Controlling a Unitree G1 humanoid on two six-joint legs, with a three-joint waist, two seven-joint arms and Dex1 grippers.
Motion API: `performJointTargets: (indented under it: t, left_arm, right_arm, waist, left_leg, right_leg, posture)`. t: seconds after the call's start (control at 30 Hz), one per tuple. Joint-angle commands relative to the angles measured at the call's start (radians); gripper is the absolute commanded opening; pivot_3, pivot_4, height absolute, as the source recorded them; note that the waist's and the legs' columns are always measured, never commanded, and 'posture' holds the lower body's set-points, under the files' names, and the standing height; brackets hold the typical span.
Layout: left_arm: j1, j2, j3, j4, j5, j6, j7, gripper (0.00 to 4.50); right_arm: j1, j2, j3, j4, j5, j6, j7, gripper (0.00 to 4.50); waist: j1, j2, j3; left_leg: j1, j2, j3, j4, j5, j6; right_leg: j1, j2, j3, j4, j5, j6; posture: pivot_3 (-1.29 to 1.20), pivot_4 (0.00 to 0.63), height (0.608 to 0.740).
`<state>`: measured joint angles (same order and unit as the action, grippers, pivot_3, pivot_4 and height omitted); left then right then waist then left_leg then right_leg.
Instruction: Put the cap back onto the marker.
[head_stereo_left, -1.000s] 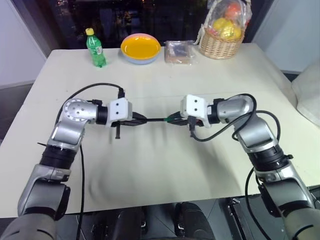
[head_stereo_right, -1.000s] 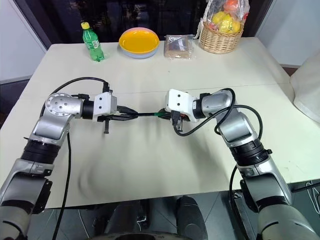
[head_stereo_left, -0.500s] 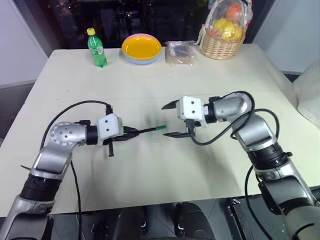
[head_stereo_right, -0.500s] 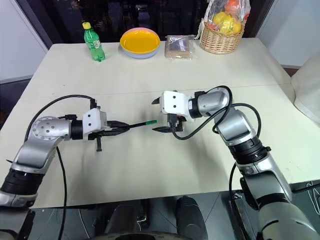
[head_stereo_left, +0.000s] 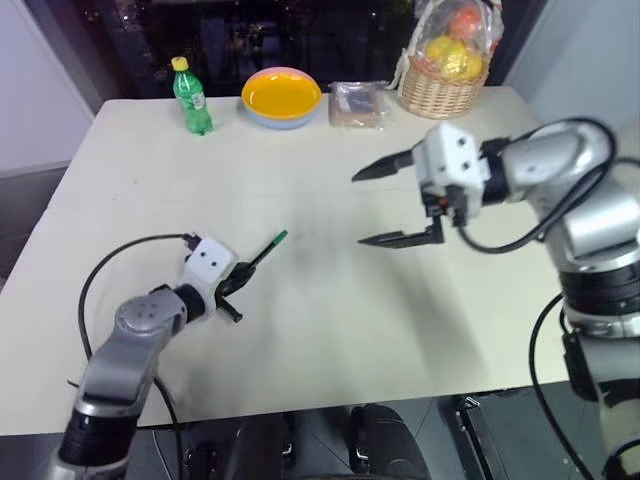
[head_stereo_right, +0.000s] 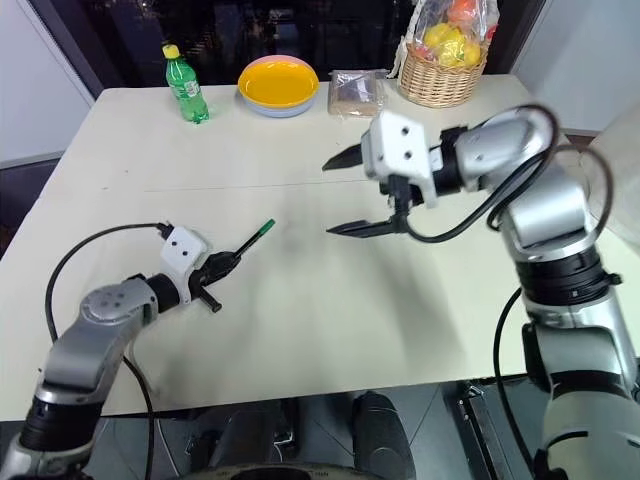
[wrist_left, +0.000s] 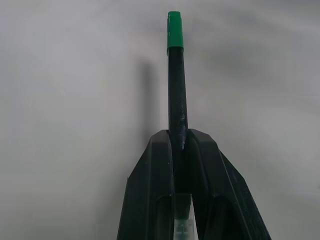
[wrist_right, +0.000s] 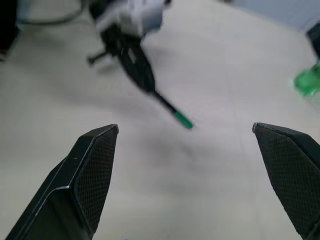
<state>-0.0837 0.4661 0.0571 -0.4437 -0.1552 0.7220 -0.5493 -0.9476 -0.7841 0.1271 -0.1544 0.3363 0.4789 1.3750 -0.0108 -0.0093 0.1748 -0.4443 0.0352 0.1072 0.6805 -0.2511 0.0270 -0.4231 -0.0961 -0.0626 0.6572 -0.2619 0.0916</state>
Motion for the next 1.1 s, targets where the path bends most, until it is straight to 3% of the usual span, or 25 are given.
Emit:
performJointTargets:
  t: [0.03, 0.53, 0.8, 1.1]
  left_arm:
    - [0.020, -0.054, 0.055, -0.074, -0.024, 0.082, 0.098, 0.00]
    - [0.044, -0.223, 0.137, -0.101, -0.042, 0.205, 0.341, 0.00]
    - [0.043, -0.264, 0.191, -0.158, -0.018, 0.237, 0.478, 0.00]
    - [-0.022, -0.290, 0.258, -0.268, -0.050, 0.421, 0.545, 0.00]
  right_arm:
    - [-0.062, -0.044, -0.071, -0.024, 0.101, 0.075, 0.042, 4.46]
    - [-0.194, -0.184, -0.143, 0.114, 0.245, 0.234, 0.120, 4.46]
    - [-0.172, -0.203, -0.138, 0.125, 0.231, 0.205, 0.120, 4.46]
    - [-0.158, -0.193, -0.126, 0.135, 0.223, 0.179, 0.115, 4.46]
  waist:
    - [0.003, 0.000, 0.000]
    - [-0.002, 0.000, -0.001]
    - [-0.004, 0.001, -0.001]
    - [0.000, 0.000, -0.001]
  left_leg:
    - [0.000, 0.000, -0.001, 0.000, 0.000, 0.000]
    - [0.000, -0.002, -0.002, -0.003, -0.001, -0.002]
    - [0.000, -0.002, -0.002, -0.007, -0.002, -0.004]
    - [0.000, -0.004, -0.001, -0.013, 0.000, -0.003]
  right_leg:
    - [0.000, -0.001, 0.000, 0.000, 0.000, 0.000]
    - [0.000, -0.008, 0.001, -0.002, -0.002, -0.006]
    - [-0.002, -0.008, 0.002, -0.006, -0.002, -0.007]
    - [-0.002, -0.008, 0.001, -0.010, -0.001, -0.007]
  posture:
    - [0.00, 0.150, 0.740]
    - [0.00, 0.150, 0.740]
    - [0.00, 0.150, 0.740]
    - [0.00, 0.150, 0.740]
